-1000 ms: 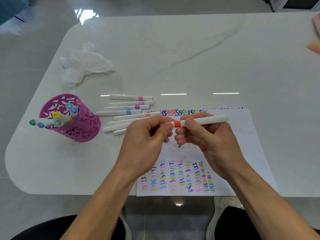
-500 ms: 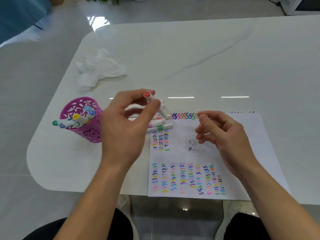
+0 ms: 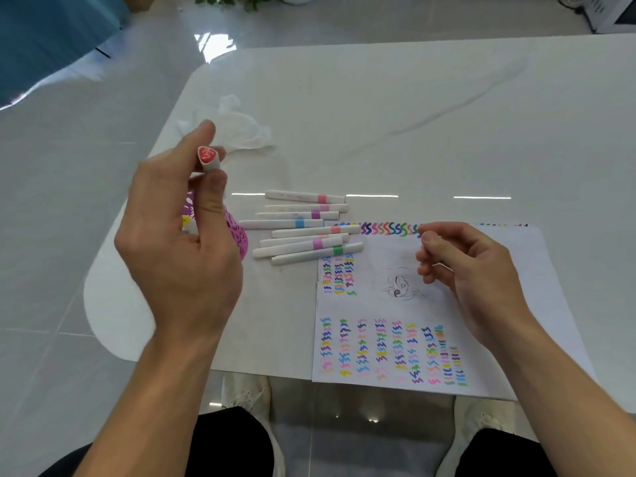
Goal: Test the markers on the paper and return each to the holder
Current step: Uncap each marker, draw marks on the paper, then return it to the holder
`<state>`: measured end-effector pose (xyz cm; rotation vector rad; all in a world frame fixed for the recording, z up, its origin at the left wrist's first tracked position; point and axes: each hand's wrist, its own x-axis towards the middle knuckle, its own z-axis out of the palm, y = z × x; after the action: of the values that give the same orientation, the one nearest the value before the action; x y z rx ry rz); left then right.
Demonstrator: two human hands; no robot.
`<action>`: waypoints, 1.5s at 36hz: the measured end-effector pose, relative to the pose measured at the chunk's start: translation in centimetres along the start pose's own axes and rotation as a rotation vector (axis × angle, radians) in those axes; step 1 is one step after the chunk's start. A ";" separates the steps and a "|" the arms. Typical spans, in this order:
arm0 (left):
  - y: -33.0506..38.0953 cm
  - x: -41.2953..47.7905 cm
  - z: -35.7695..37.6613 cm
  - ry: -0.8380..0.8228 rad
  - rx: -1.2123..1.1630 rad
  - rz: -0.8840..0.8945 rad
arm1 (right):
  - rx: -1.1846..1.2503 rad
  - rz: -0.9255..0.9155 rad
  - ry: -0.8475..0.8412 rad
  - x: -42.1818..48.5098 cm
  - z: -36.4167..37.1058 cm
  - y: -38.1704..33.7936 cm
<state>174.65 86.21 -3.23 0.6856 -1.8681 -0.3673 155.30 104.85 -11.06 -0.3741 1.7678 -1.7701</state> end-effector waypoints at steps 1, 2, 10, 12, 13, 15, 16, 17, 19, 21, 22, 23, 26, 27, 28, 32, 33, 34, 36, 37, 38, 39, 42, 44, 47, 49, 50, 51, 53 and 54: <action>-0.1 0.0 -0.1 -0.010 0.009 -0.011 | 0.005 0.002 0.000 0.0 0.1 0.0; -0.2 0.0 -0.2 -0.022 0.018 -0.022 | 0.011 0.004 0.000 0.0 0.1 0.0; -1.4 -0.2 -0.4 -0.124 0.125 -0.155 | 0.003 -0.007 -0.011 0.3 0.5 0.1; -1.6 -0.3 -0.5 -0.134 0.173 -0.178 | 0.001 -0.011 -0.007 0.4 0.6 0.0; -1.7 -0.3 -0.5 -0.139 0.196 -0.176 | 0.002 -0.012 -0.005 0.4 0.7 0.0; -1.9 -0.4 -0.5 -0.153 0.238 -0.173 | 0.002 -0.014 -0.004 0.4 0.8 0.0; -2.1 -0.4 -0.5 -0.165 0.261 -0.178 | -0.002 -0.015 -0.006 0.4 0.9 0.0; -2.3 -0.4 -0.5 -0.181 0.286 -0.180 | -0.005 -0.015 -0.008 0.4 1.1 0.0; -2.6 -0.4 -0.6 -0.230 0.343 -0.168 | 0.002 -0.011 -0.007 0.4 1.2 -0.1; -2.8 -0.5 -0.7 -0.278 0.387 -0.160 | 0.003 -0.004 -0.005 0.4 1.3 -0.2; -2.8 -0.5 -0.7 -0.292 0.402 -0.159 | 0.002 -0.003 -0.003 0.4 1.3 -0.2; -2.8 -0.5 -0.7 -0.302 0.413 -0.157 | 0.002 -0.002 -0.002 0.4 1.3 -0.2; -2.7 -0.5 -0.6 -0.313 0.422 -0.150 | 0.000 0.001 0.004 0.4 1.3 -0.1; -2.7 -0.5 -0.6 -0.312 0.421 -0.149 | 0.004 0.004 0.005 0.4 1.3 -0.1; -2.7 -0.5 -0.6 -0.309 0.420 -0.149 | 0.007 0.007 0.005 0.4 1.4 -0.1; -2.4 -0.5 -0.5 -0.294 0.401 -0.161 | 0.013 0.014 0.007 0.3 1.3 0.1; -2.2 -0.5 -0.4 -0.289 0.393 -0.163 | 0.012 0.012 0.006 0.3 1.2 0.1; -2.0 -0.5 -0.4 -0.283 0.383 -0.161 | 0.010 0.009 0.004 0.3 1.1 0.1; -1.6 -0.6 -0.2 -0.277 0.362 -0.138 | 0.009 0.003 0.005 0.3 1.0 0.0; -1.4 -0.6 -0.1 -0.278 0.353 -0.119 | 0.010 0.000 0.007 0.3 0.8 0.0; -1.2 -0.7 0.1 -0.280 0.346 -0.098 | 0.011 -0.002 0.009 0.3 0.7 0.0; -1.0 -0.8 0.2 -0.281 0.339 -0.076 | 0.011 -0.004 0.011 0.4 0.6 0.0; -0.5 -1.1 0.6 -0.278 0.311 -0.014 | 0.021 -0.008 0.015 0.4 0.3 0.0; -0.2 -1.4 1.0 -0.306 0.287 0.024 | 0.022 -0.009 0.017 0.3 0.0 -0.1; -0.1 -2.1 1.8 -0.419 0.235 0.038 | 0.023 -0.011 0.018 0.3 -0.2 -0.1; 0.0 -2.7 2.5 -0.530 0.219 0.016 | 0.022 -0.010 0.022 0.3 -0.3 -0.2; 0.0 -3.1 2.8 -0.591 0.226 -0.001 | 0.023 -0.009 0.025 0.3 -0.3 -0.2; 0.0 -3.4 3.1 -0.653 0.241 -0.018 | 0.025 -0.008 0.027 0.2 -0.4 -0.2; -0.1 -4.2 3.8 -0.764 0.269 -0.054 | 0.025 -0.006 0.027 0.2 -0.5 -0.2; -0.1 -4.5 4.0 -0.801 0.274 -0.067 | 0.025 -0.005 0.026 0.2 -0.6 -0.2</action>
<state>172.20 88.58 -8.17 0.8622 -2.6939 -0.4776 154.73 105.15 -10.95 -0.3469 1.7623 -1.8072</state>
